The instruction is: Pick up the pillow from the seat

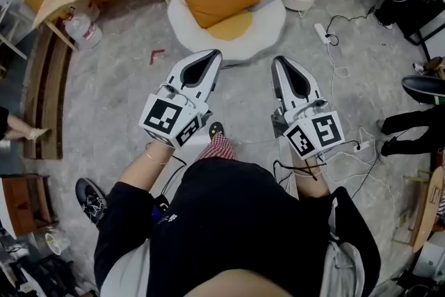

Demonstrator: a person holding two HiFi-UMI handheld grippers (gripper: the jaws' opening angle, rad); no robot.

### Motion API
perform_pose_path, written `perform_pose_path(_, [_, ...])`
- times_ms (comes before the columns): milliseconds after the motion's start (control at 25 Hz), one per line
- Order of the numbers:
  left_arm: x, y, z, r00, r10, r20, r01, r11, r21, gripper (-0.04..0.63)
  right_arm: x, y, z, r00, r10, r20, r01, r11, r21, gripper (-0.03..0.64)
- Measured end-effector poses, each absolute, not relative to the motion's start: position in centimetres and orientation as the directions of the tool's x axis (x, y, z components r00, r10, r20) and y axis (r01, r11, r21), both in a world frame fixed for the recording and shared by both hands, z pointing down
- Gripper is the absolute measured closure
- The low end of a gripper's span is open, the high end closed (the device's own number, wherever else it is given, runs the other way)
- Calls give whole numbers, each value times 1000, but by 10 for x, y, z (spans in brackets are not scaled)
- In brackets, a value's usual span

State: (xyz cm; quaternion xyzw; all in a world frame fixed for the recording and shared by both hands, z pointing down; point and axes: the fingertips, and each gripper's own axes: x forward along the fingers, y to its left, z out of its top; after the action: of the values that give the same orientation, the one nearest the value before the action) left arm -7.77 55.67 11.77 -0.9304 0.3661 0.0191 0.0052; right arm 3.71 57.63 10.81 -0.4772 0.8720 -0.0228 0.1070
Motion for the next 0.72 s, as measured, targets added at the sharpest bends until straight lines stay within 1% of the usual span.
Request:
perform_pose_path(400, [-83, 481, 120, 758, -651, -28, -652, -758, -22, 586, 31, 504, 111, -501, -855, -135, -844, 517, -142, 594])
perform_pose_path(720, [-89, 431, 123, 769, -639, -35, -639, -769, 4, 586, 23, 454, 113, -493, -863, -111, -851, 505, -144, 592])
